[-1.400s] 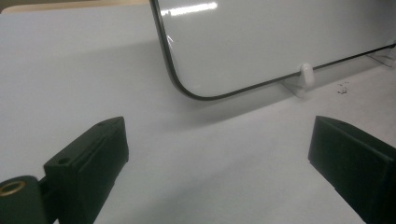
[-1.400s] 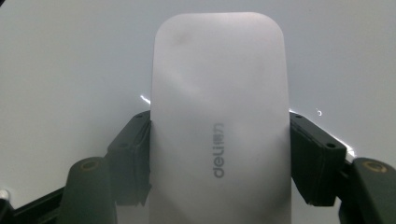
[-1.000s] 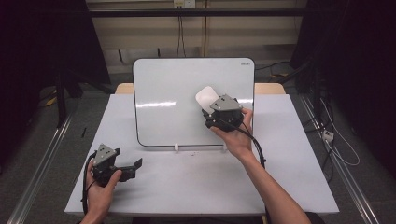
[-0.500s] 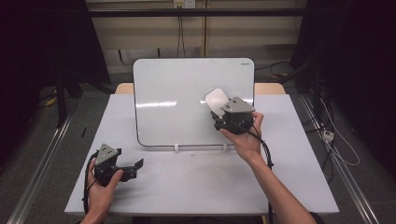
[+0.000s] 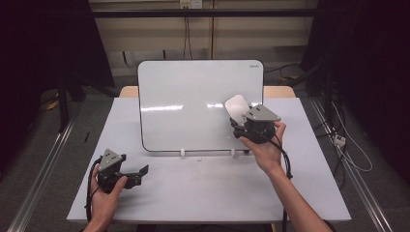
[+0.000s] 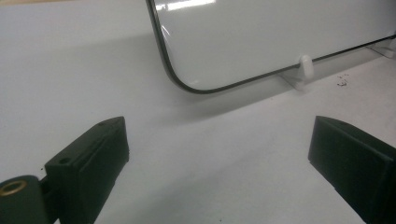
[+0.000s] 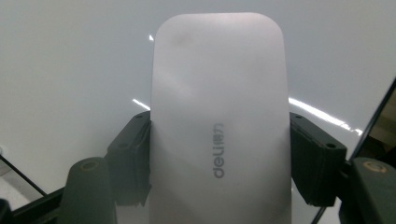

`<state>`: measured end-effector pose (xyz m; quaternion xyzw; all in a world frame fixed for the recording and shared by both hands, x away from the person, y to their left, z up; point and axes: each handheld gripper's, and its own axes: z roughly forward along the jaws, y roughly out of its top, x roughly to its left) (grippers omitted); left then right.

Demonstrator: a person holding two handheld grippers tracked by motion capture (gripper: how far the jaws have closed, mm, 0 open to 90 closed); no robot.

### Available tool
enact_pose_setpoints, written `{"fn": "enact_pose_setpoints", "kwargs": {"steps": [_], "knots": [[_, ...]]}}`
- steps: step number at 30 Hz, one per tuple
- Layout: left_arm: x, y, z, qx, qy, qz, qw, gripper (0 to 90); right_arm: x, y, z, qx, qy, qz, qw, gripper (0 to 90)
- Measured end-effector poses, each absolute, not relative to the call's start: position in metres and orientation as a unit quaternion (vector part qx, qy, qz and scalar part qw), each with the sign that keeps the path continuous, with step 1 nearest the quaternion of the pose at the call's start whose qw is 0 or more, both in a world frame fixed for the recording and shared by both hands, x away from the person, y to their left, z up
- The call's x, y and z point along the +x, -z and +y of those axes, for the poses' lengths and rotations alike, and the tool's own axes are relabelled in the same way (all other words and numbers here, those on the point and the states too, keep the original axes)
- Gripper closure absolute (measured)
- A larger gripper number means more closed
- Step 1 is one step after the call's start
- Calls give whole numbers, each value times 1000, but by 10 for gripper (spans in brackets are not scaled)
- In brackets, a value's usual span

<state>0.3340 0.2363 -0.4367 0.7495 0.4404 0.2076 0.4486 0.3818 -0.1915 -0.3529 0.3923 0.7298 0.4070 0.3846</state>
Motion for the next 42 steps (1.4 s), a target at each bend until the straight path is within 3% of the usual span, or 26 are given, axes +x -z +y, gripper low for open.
{"fn": "enact_pose_setpoints", "kwargs": {"steps": [23,42], "knots": [[333,435,235,747,-211,439,452,51,357,377,-223,430,-392,717,384,315],[333,434,235,749,-211,438,451,51,370,393,-214,429,-372,726,389,316]]}}
